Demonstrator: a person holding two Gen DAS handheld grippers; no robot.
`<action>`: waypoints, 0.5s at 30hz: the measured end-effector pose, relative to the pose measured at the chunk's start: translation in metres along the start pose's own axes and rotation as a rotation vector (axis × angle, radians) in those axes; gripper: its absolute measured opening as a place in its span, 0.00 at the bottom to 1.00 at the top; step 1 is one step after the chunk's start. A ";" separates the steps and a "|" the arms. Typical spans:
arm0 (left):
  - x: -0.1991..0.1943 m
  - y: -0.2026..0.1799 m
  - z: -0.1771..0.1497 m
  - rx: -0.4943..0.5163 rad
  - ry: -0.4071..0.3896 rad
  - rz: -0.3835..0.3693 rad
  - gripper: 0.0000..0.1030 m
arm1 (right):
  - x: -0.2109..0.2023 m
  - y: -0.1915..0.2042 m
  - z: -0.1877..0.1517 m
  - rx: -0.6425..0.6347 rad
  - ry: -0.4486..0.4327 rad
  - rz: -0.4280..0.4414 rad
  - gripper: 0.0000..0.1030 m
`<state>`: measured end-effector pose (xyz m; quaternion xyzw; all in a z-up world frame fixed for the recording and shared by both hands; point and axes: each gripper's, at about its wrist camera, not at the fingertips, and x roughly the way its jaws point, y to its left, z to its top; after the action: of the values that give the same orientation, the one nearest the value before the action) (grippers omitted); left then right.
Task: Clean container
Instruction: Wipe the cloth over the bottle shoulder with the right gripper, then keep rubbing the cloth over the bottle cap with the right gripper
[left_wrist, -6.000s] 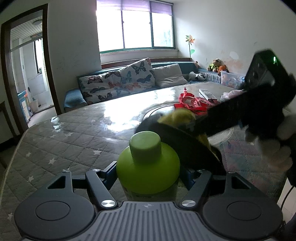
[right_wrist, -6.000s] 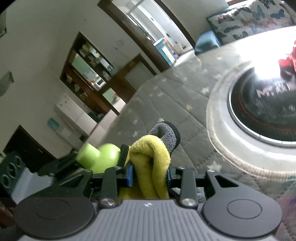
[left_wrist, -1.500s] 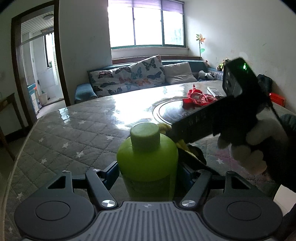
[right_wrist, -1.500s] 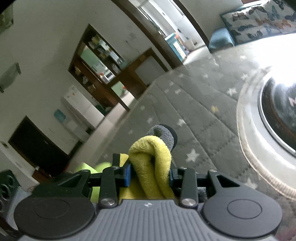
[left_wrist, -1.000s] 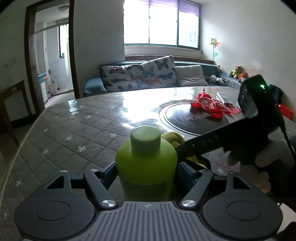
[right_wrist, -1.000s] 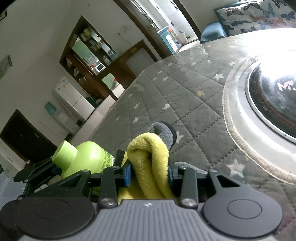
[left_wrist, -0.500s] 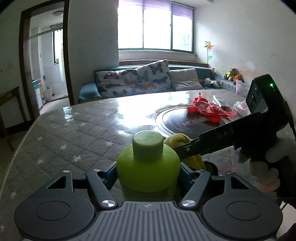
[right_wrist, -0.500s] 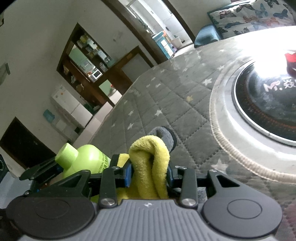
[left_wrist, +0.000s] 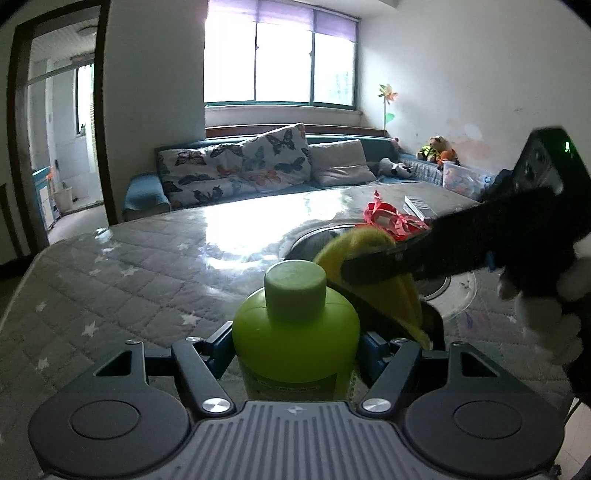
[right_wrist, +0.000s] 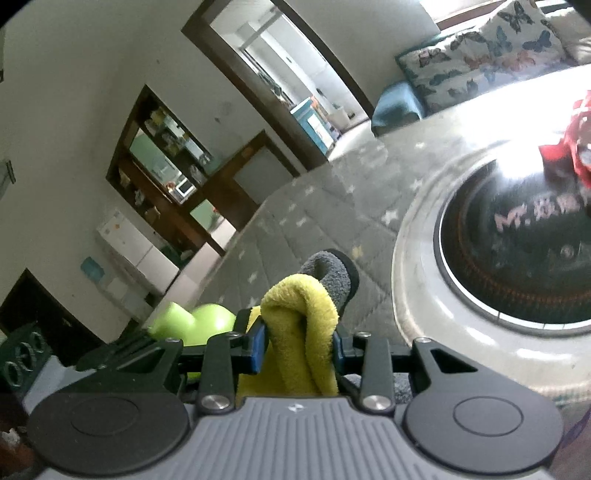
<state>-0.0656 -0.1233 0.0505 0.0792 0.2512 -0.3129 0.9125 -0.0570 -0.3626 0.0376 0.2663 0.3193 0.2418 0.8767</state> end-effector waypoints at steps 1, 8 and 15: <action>0.001 0.000 0.001 -0.001 -0.002 -0.001 0.69 | -0.002 0.001 0.003 -0.002 -0.010 0.008 0.33; 0.005 -0.002 -0.002 0.027 -0.013 -0.008 0.69 | -0.002 0.013 0.024 -0.030 -0.055 0.060 0.33; 0.005 -0.001 -0.002 0.022 -0.013 -0.015 0.69 | 0.023 0.013 0.027 -0.017 -0.012 0.060 0.34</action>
<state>-0.0632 -0.1264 0.0464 0.0851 0.2423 -0.3230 0.9109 -0.0265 -0.3480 0.0533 0.2696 0.3038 0.2694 0.8732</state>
